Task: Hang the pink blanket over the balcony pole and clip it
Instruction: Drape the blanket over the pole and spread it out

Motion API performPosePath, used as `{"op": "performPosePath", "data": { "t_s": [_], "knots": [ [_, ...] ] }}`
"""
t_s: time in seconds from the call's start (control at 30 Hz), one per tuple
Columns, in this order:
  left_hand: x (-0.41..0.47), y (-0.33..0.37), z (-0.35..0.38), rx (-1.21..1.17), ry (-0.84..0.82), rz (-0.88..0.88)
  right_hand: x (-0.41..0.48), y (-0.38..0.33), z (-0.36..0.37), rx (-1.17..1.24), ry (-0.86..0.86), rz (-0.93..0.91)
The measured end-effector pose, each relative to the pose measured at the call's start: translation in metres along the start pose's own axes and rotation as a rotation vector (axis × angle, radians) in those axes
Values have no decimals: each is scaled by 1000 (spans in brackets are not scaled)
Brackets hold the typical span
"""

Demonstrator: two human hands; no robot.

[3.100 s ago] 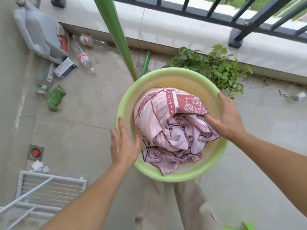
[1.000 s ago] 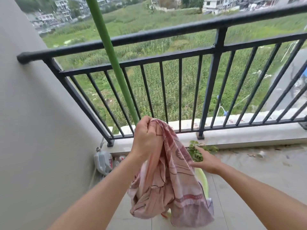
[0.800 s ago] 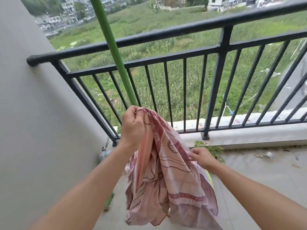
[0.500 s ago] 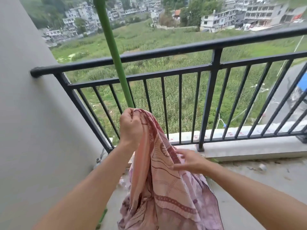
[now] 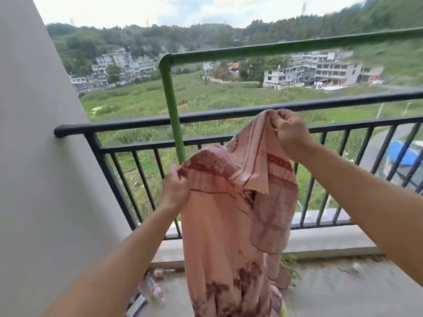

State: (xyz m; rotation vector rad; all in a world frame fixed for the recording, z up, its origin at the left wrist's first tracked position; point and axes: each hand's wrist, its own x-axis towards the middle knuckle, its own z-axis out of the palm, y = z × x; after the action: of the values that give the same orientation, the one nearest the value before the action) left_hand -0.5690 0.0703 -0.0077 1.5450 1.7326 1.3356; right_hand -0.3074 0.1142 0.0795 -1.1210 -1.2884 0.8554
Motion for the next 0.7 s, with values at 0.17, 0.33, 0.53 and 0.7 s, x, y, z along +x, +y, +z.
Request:
{"op": "performPosePath", "data": {
  "t_s": [0.17,0.33,0.53,0.7],
  "knots": [
    [-12,8,8,38,-33,177,11,-36,13,114,88,110],
    [-49,52,27,-34,48,705,11,-48,24,488,131,353],
    [-65,53,55,213,103,682,19,-85,26,685,185,424],
    [-59,54,58,351,69,473,26,-110,35,689,191,361]
  ]
}}
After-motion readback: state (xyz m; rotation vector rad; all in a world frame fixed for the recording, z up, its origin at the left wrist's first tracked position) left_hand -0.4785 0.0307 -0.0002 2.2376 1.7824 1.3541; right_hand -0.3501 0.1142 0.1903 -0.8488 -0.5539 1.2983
